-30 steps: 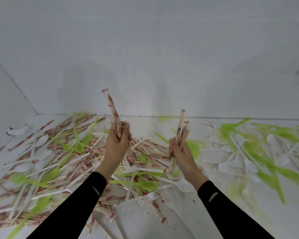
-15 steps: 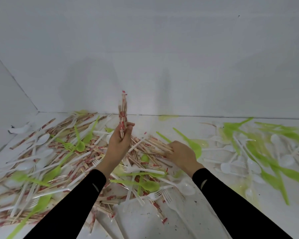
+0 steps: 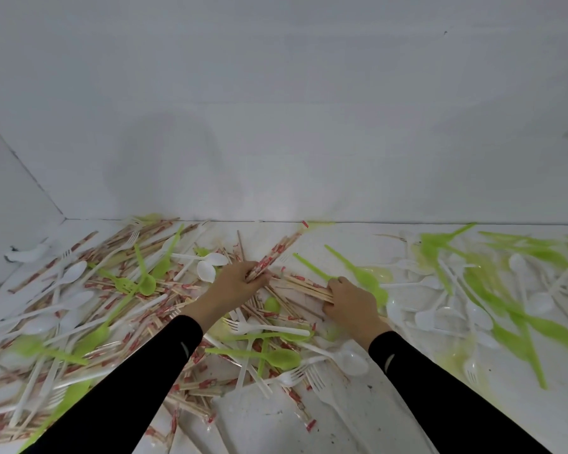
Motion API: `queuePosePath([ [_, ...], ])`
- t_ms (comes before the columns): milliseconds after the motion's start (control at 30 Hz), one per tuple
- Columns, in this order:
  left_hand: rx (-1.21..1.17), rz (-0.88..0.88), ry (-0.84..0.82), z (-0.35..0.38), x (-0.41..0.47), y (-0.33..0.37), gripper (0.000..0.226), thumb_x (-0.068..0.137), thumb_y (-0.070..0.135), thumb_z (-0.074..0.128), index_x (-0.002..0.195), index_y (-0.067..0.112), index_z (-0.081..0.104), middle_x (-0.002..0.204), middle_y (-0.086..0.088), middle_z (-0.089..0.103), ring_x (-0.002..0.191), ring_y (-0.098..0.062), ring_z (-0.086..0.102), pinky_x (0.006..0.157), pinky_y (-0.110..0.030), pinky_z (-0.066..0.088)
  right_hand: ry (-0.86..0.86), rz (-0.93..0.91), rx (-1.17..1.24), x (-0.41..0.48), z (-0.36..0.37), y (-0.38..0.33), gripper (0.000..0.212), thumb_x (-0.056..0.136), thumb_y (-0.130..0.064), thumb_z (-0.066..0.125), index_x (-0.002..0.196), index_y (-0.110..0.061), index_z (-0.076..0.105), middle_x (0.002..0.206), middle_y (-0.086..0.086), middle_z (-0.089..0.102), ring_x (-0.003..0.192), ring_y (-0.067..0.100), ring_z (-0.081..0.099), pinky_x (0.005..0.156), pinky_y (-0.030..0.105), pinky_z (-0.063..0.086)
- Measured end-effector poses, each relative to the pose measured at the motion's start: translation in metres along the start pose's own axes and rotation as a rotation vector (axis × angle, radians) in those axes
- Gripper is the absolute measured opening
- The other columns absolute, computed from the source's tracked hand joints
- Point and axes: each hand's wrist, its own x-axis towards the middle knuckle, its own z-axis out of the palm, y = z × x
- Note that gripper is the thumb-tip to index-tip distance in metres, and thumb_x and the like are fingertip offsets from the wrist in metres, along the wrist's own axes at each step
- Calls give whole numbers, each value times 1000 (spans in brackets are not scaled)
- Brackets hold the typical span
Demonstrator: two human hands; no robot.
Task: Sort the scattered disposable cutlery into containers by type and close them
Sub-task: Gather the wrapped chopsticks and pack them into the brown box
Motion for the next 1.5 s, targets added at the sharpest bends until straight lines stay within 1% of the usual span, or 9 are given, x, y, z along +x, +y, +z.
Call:
queuePosePath([
  [200, 360, 18, -85, 13, 24, -12, 19, 95, 19, 57, 110, 13, 67, 101, -7, 69, 98, -28, 65, 79, -40, 52, 45, 99, 123, -1, -17, 30, 17, 93, -36, 53, 90, -19, 54, 88, -2, 59, 82, 22, 59, 60, 30, 38],
  [300, 530, -43, -208, 16, 34, -20, 56, 91, 18, 58, 144, 25, 43, 130, -2, 59, 119, -26, 56, 89, -37, 50, 13, 87, 73, -4, -17, 37, 25, 93, -43, 53, 85, -20, 56, 83, -2, 58, 82, 22, 59, 63, 30, 41],
  [400, 645, -18, -234, 17, 44, -24, 56, 95, 25, 56, 147, 27, 37, 141, 2, 51, 128, -22, 50, 96, -37, 47, 1, 46, 101, -10, -9, 35, 26, 95, -46, 50, 90, -21, 57, 85, 0, 51, 80, 23, 54, 64, 31, 40],
  [600, 778, 130, -167, 17, 48, -38, 33, 95, 29, 58, 127, 24, 62, 121, 3, 51, 109, -20, 52, 80, -39, 52, 51, -11, 273, -13, 4, 26, 38, 94, -51, 53, 128, -36, 56, 112, -6, 66, 106, 17, 61, 78, 30, 47],
  [767, 807, 255, -94, 16, 40, -43, 30, 93, 18, 59, 122, 19, 63, 123, 3, 57, 113, -21, 50, 70, -32, 47, 15, -75, 138, -9, 8, 18, 42, 95, -56, 49, 113, -21, 63, 108, -4, 53, 106, 15, 52, 74, 30, 44],
  [1100, 927, 416, -88, 17, 36, -53, 40, 73, -3, 73, 104, 21, 69, 103, 2, 63, 98, -23, 57, 46, -34, 53, -26, -153, 155, -22, 14, 6, 40, 93, -41, 56, 123, -15, 56, 125, -1, 48, 117, 18, 46, 86, 31, 45],
  [1200, 941, 483, -49, 14, 34, -52, 47, 46, -5, 86, 83, 21, 70, 84, 5, 64, 81, -19, 57, 34, -27, 44, -54, -113, 186, -24, 10, 10, 37, 93, -39, 57, 121, -16, 53, 119, 0, 52, 112, 19, 49, 85, 31, 43],
  [1367, 885, 561, 39, 10, 30, -52, 53, 32, -1, 89, 77, 21, 72, 68, 10, 65, 74, -17, 52, 50, -22, 46, -32, -87, 290, -29, 1, 37, 30, 93, -25, 56, 122, -17, 54, 111, 0, 53, 94, 19, 56, 74, 30, 43],
  [1500, 770, 535, 159, 6, 31, -53, 58, 39, -2, 83, 92, 17, 70, 81, 6, 67, 83, -18, 38, 71, -34, 42, 123, 1, 532, -28, -20, 51, 10, 93, -22, 56, 88, -19, 48, 76, -3, 48, 64, 16, 45, 56, 28, 32],
])
